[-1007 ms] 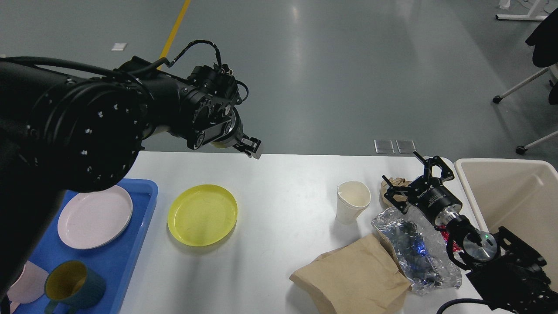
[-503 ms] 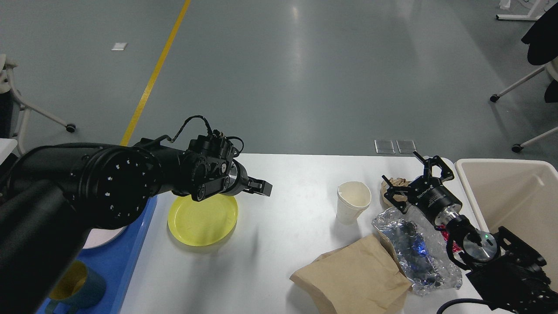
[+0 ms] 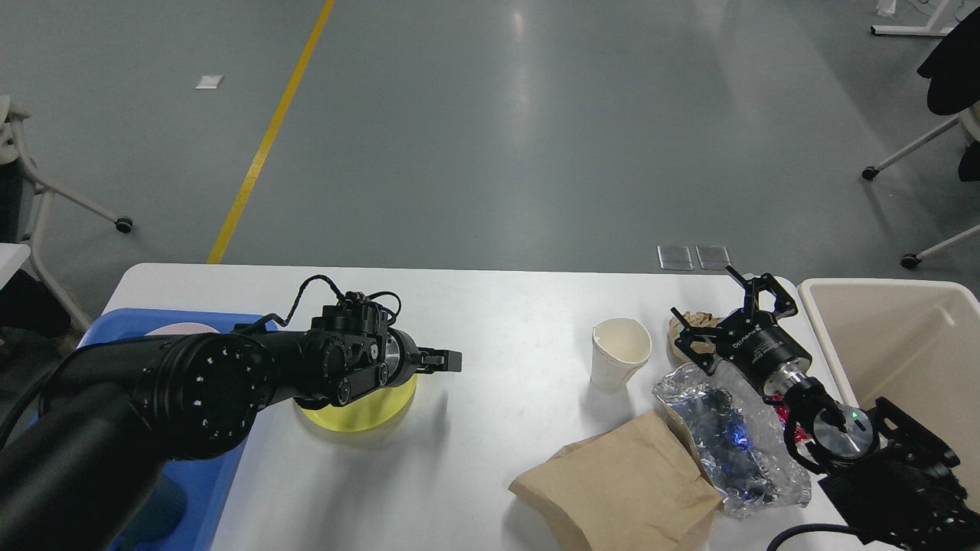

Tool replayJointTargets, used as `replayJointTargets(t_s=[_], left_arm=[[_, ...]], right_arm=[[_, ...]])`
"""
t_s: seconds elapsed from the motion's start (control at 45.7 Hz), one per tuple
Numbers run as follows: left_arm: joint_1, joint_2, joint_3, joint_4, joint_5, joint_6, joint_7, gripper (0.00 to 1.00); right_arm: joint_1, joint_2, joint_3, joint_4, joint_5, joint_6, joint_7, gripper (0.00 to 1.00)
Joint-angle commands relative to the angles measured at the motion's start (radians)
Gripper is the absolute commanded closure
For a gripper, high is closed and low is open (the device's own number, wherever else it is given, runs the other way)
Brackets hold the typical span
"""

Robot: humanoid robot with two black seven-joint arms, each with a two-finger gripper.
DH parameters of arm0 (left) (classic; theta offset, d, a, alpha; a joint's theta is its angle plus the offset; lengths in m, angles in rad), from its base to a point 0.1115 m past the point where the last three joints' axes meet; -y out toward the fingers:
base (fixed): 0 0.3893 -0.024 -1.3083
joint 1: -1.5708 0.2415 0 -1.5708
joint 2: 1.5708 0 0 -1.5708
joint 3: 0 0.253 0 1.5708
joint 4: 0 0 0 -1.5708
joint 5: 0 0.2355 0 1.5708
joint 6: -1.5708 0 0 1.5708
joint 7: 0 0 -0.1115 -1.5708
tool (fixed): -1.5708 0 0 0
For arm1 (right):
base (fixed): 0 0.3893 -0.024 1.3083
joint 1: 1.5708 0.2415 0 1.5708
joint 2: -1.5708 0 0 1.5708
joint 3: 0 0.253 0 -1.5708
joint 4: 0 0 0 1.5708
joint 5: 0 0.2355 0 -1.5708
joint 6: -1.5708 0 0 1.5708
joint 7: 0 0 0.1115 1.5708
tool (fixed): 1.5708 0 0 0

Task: Tidy desktop
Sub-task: 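Grasp the rim of the yellow plate with the left gripper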

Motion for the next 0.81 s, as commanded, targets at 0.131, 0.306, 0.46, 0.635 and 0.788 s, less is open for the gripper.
replayJointTargets(t_s=[0.131,0.306,0.46,0.635,0.788], left_arm=[[0.004,0.000,0.015,0.001,0.021,-0.012,0.036,0.05],[0.002,-0.002,0.042,0.001,0.041,-0.039,0.049,0.05],[-0.001,-0.002,0.042,0.001,0.046,-0.153,0.038,0.05],[0.001,-0.002,0.041,0.001,0.046,-0.214,0.036,0.05],[0.001,0.000,0.041,0.001,0.046,-0.260,0.038,0.05]], right_arm=[[0.000,0.000,0.000,0.000,0.000,0.000,0.000,0.00],[0.000,0.000,0.000,0.000,0.000,0.000,0.000,0.00],[0.000,0.000,0.000,0.000,0.000,0.000,0.000,0.00],[0.000,0.000,0.000,0.000,0.000,0.000,0.000,0.00],[0.000,0.000,0.000,0.000,0.000,0.000,0.000,0.00]])
